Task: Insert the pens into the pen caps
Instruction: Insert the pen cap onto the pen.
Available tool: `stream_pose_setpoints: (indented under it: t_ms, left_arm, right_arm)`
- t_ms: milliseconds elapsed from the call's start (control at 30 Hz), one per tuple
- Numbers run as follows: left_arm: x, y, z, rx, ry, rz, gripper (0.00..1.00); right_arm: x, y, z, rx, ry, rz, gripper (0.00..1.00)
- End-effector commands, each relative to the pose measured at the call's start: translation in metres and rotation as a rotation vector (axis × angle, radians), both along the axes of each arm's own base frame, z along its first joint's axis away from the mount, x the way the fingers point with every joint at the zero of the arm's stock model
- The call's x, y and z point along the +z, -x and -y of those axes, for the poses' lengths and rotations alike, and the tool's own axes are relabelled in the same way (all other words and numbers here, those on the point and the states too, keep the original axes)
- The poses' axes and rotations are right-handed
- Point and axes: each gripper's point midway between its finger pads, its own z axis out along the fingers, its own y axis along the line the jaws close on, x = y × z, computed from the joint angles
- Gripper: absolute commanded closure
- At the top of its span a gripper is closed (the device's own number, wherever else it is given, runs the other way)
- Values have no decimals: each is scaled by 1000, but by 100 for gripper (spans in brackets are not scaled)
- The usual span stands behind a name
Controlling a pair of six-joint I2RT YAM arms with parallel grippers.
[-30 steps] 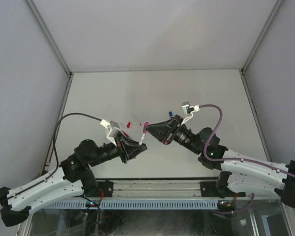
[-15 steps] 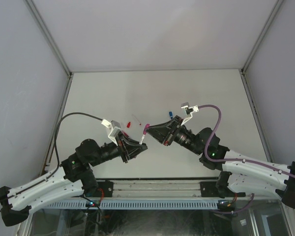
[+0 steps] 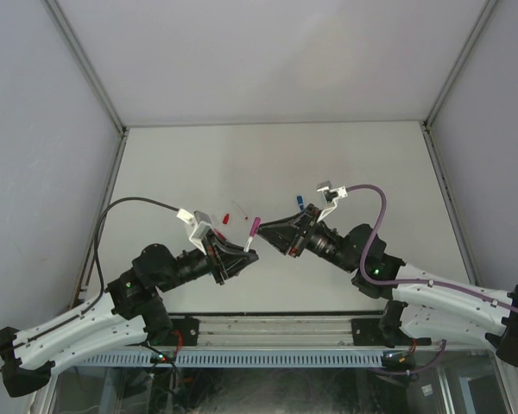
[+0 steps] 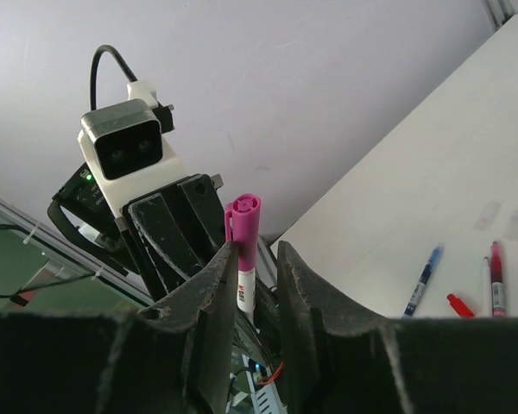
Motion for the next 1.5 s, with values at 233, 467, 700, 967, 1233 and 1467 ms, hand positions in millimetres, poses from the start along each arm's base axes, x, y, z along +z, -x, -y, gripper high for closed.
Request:
stream_pose_setpoints:
  t_ms: [233, 467, 700, 967, 1233, 1467]
  left_arm:
    - [42, 0, -2, 5, 88, 70, 100]
    - [40, 0, -2, 5, 84, 68, 100]
    - [43, 5, 0, -28, 88, 74, 100]
    - [44, 10, 2, -54, 99, 72, 100]
    - [47, 16, 5, -91, 107, 85, 100]
    - [47, 18, 7, -112, 105, 86, 100]
  right_arm:
    - [15, 1, 22, -61, 6, 74, 68]
    - [31, -6, 42, -138, -11, 83, 54]
    - [44, -9, 40, -127, 27, 100, 37]
    - [49, 1, 41, -52, 66, 227, 38]
    - [47, 14, 35, 62, 99, 349, 41]
    - [46, 9, 29, 83, 87, 331, 49]
